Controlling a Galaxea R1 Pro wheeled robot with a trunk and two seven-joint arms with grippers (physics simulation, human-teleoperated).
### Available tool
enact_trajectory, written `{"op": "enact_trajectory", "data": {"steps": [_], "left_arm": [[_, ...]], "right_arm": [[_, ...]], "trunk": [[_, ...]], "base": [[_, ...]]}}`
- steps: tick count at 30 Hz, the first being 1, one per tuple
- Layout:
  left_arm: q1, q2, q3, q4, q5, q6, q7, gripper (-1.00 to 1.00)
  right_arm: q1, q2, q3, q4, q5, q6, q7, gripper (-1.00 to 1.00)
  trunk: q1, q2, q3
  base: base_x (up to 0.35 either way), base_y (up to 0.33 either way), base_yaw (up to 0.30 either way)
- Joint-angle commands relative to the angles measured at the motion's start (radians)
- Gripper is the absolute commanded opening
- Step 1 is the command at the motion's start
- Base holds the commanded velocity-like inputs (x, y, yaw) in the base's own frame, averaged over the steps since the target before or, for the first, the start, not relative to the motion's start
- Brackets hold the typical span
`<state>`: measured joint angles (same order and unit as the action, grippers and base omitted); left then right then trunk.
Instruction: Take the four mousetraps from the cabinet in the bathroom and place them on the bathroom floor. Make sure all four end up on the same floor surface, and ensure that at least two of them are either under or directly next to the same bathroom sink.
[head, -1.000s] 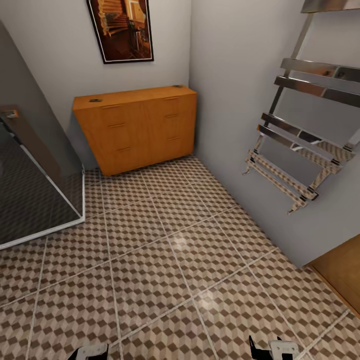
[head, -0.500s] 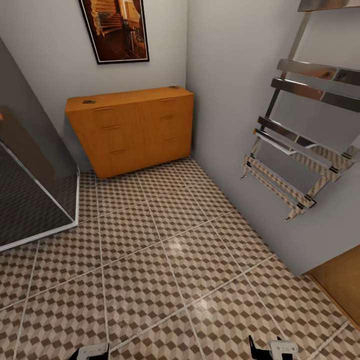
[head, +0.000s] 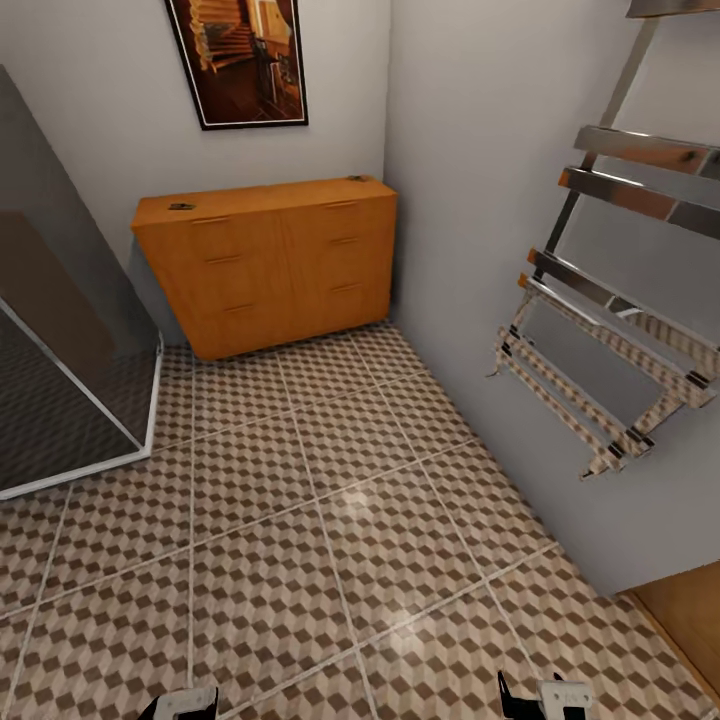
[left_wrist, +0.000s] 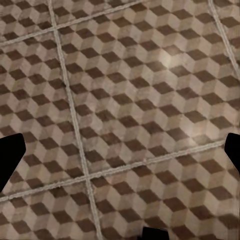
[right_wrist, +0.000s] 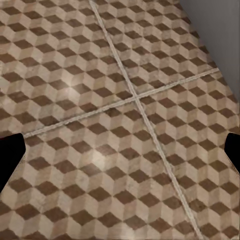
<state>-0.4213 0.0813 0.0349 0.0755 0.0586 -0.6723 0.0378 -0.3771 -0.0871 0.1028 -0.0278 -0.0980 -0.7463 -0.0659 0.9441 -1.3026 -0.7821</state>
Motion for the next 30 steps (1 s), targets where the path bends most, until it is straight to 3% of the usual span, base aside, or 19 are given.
{"op": "enact_trajectory", "data": {"steps": [1,17,30], "left_arm": [[-0.002,0.0,0.003,0.004,0.001,-0.006,-0.001,1.0],[-0.002,0.0,0.003,0.004,0.002,-0.006,-0.001,1.0],[-0.001,0.0,0.002,0.004,0.002,-0.006,-0.001,1.0]], "right_arm": [[0.0,0.0,0.009,0.0,-0.01,-0.002,-0.002,1.0],[0.0,0.0,0.009,0.0,-0.01,-0.002,-0.002,1.0],[0.0,0.0,0.009,0.0,-0.01,-0.002,-0.002,1.0]], "trunk": [[0.0,0.0,-0.001],[0.0,0.0,-0.001],[0.0,0.0,-0.001]], "base": [[0.244,-0.095,0.263],[0.25,-0.011,0.275],[0.251,0.0,0.048]]}}
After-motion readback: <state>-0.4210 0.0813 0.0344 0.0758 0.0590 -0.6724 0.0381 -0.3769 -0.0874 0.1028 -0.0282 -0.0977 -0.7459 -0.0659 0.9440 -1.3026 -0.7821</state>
